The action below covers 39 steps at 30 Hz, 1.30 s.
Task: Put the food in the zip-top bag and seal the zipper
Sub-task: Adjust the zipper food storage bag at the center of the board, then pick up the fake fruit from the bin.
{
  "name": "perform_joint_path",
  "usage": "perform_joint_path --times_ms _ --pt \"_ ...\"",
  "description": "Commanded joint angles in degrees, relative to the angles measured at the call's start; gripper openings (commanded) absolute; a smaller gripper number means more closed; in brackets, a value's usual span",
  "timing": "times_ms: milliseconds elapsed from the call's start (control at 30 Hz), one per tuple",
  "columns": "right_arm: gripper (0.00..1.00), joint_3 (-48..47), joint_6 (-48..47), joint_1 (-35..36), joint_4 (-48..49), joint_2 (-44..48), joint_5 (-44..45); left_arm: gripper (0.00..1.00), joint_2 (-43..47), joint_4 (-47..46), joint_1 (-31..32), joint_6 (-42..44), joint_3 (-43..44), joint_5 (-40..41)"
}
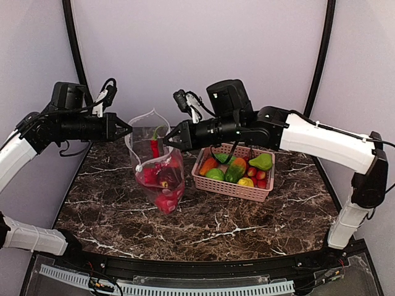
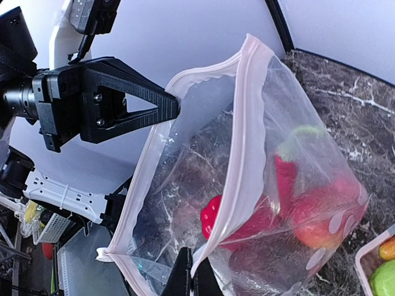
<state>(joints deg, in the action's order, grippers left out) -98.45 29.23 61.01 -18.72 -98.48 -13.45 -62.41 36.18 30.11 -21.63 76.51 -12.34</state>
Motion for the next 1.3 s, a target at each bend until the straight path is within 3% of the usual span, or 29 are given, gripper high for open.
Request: perform_joint_path --times_ms 0,67,167,233,367,533,767,1067,1267 --pt "0.0 3.68 2.87 0.48 4.82 -1.34 0.57 0.01 -0.95 -0.81 -0.39 -0.12 -4.13 -1.9" --pt "0.07 3.92 2.89 0.45 4.21 -2.41 0.63 0.01 -1.1 -1.1 -0.51 0.14 -5.11 -1.27" --pt "0.43 2.74 1.02 0.45 0.96 -2.41 2.38 0.01 -1.15 -0.6 -0.84 0.4 -5.51 0.13" --pt "0.62 2.44 -0.8 0.44 -1.93 -0.9 5.88 0.01 -0.83 -0.53 -1.21 0.44 -5.62 0.75" --pt "0.8 5.24 -3.07 -1.03 -7.7 4.34 13.06 0.01 -0.44 -0.3 -2.47 0.57 -5.75 1.0" --pt "0.82 13.54 -0.67 -6.44 -15.22 11.56 19.14 0.01 -0.35 -0.14 -3.88 0.79 -5.74 1.27" --pt "0.76 23.68 -1.72 -20.01 -17.63 15.01 15.01 0.01 -0.25 -1.04 -4.27 0.23 -6.89 0.43" --pt "0.61 14.12 -11.0 -32.99 -18.2 1.67 15.75 0.01 0.78 -2.35 -4.31 -0.71 -8.66 -1.31" --pt "0.5 7.73 -15.71 -37.26 -19.63 -8.67 11.82 0.01 0.61 -2.63 -4.31 -0.77 -8.34 -2.22"
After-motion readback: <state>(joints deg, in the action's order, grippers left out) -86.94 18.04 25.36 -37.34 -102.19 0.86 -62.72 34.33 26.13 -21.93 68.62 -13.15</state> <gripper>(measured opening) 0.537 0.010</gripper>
